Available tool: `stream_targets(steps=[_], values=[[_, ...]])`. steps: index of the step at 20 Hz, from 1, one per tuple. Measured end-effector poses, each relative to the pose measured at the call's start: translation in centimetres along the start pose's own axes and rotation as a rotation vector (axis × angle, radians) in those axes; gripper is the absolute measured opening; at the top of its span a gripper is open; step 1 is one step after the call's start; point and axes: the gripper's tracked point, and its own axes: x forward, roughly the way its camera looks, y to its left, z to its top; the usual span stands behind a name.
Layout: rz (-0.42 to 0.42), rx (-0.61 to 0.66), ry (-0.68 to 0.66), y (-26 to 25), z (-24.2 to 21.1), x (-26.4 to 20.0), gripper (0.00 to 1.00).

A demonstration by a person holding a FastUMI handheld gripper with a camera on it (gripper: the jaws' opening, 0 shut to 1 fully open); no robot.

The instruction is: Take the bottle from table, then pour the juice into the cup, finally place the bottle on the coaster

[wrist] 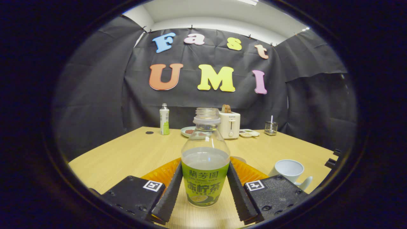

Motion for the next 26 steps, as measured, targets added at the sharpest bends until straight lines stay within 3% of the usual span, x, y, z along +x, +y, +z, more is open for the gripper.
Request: stream_targets(steps=[9,21,26], values=[[0.067,0.061,0.011,0.1,2.3,-2.9,0.80],[0.126,0.178,-0.039,-0.1,8.7,-8.7,0.79],[0.171,0.286,-0.036,-0.4,9.9,-9.2,0.79]])
